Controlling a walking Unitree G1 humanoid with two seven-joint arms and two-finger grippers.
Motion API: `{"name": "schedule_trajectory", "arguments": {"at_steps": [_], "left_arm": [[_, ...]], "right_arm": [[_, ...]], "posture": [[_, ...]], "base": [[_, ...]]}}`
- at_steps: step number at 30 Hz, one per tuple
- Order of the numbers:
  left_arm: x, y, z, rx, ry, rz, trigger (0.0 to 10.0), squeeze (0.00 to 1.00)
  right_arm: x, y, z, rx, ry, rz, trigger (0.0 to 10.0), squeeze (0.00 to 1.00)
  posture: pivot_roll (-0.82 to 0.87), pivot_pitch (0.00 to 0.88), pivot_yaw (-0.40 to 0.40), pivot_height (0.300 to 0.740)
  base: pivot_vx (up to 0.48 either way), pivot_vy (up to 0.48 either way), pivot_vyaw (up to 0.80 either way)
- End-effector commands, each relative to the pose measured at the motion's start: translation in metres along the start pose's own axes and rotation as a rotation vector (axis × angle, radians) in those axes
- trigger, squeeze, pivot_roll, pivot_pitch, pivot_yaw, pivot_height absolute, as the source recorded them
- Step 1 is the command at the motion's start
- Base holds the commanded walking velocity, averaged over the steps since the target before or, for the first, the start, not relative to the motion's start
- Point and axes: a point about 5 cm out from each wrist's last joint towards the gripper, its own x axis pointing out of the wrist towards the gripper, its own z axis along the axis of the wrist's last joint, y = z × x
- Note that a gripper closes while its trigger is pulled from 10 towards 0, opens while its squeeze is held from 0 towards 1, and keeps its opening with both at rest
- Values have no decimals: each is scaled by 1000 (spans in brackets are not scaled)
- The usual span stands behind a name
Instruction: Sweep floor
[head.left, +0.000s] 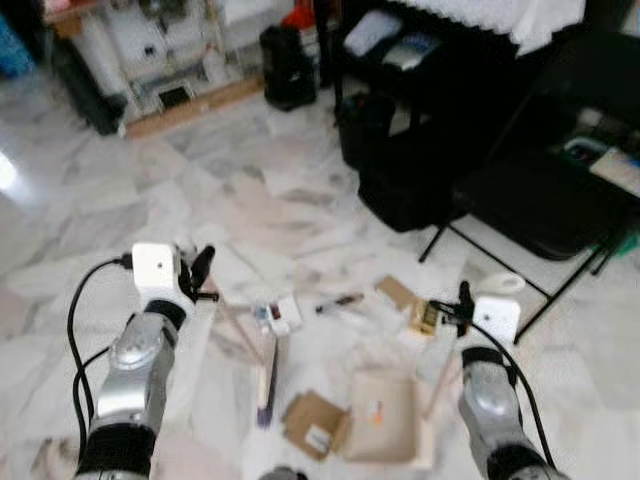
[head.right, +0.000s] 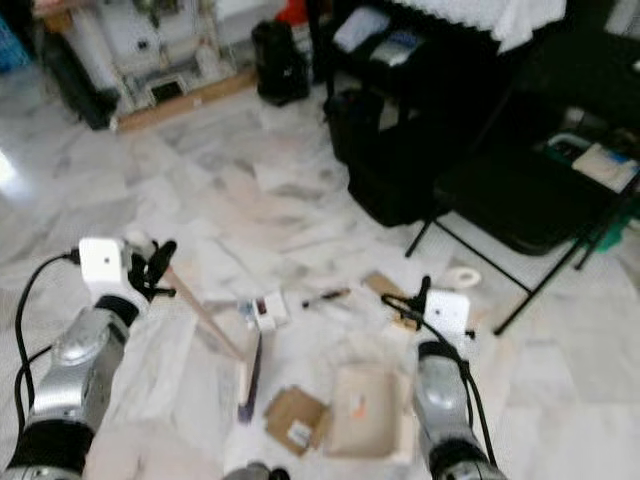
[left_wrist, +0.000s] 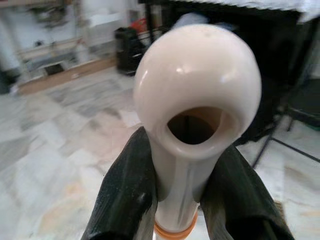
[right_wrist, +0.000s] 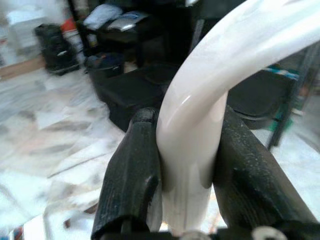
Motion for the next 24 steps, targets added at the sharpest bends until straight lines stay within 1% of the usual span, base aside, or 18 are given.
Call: {"name": "schedule_trajectory", "arguments": {"at_steps": [1, 2, 5, 6, 7, 9, 10, 12, 14, 16, 18, 21, 22, 23, 24], "left_arm": [[3, 0, 12, 16, -52, -15, 10000, 0], [3, 2, 10, 52, -32, -14, 10000, 0], [2, 3, 9, 69, -22, -14, 10000, 0], [1, 5, 8, 99, -9, -16, 10000, 0], [1, 5, 8, 99, -9, -16, 10000, 0], [0, 8, 6, 200, 16, -30, 10000, 0], [0, 9, 5, 213, 19, -27, 10000, 0], [0, 9, 5, 206, 17, -23, 10000, 0], [0, 8, 5, 234, 14, -28, 10000, 0], [1, 7, 3, 259, 32, -34, 10000, 0], [0, 6, -2, 303, 62, -55, 10000, 0], [-2, 8, -8, 308, 96, -44, 10000, 0], [-3, 9, -13, 323, 121, -45, 10000, 0], [-3, 9, -13, 323, 121, -45, 10000, 0], [-4, 10, -19, 347, 153, -52, 10000, 0]], "right_arm": [[-5, -3, -8, -5, 39, -11, 10000, 0], [-5, -3, -8, -5, 44, -9, 10000, 0], [-5, -3, -9, -5, 46, -8, 10000, 0], [-5, -2, -9, -4, 46, -6, 10000, 0], [-5, -2, -9, -4, 46, -6, 10000, 0], [-5, -2, -9, -4, 47, -2, 10000, 0], [-6, -2, -9, -4, 48, -1, 10000, 0], [-6, -2, -9, -3, 49, 0, 10000, 0], [-6, -1, -9, -2, 50, 2, 10000, 0], [-6, -1, -10, 0, 52, 8, 10000, 0], [-6, 2, -11, 4, 65, 29, 10000, 0], [-7, 3, -12, 5, 69, 41, 10000, 0], [-8, 3, -12, 5, 70, 41, 10000, 0], [-8, 3, -12, 5, 70, 41, 10000, 0], [-8, 3, -12, 6, 71, 42, 10000, 0]], "posture": [[80, 99, 118, 740], [79, 99, 119, 740], [79, 99, 119, 740], [81, 100, 119, 740], [81, 100, 119, 740], [84, 101, 118, 740], [84, 101, 118, 740], [83, 100, 118, 740], [81, 101, 119, 740], [80, 102, 118, 740], [80, 102, 118, 740], [79, 104, 116, 740], [80, 106, 114, 740], [80, 106, 114, 740], [81, 109, 114, 740]], "base": [[0, 0, 0], [0, 0, 0], [0, 0, 0], [0, 0, 0], [0, 0, 0], [0, 0, 0], [0, 0, 0], [0, 0, 0], [0, 0, 0], [0, 0, 0], [0, 0, 0], [0, 0, 0], [0, 0, 0], [0, 0, 0], [0, 0, 0]]}}
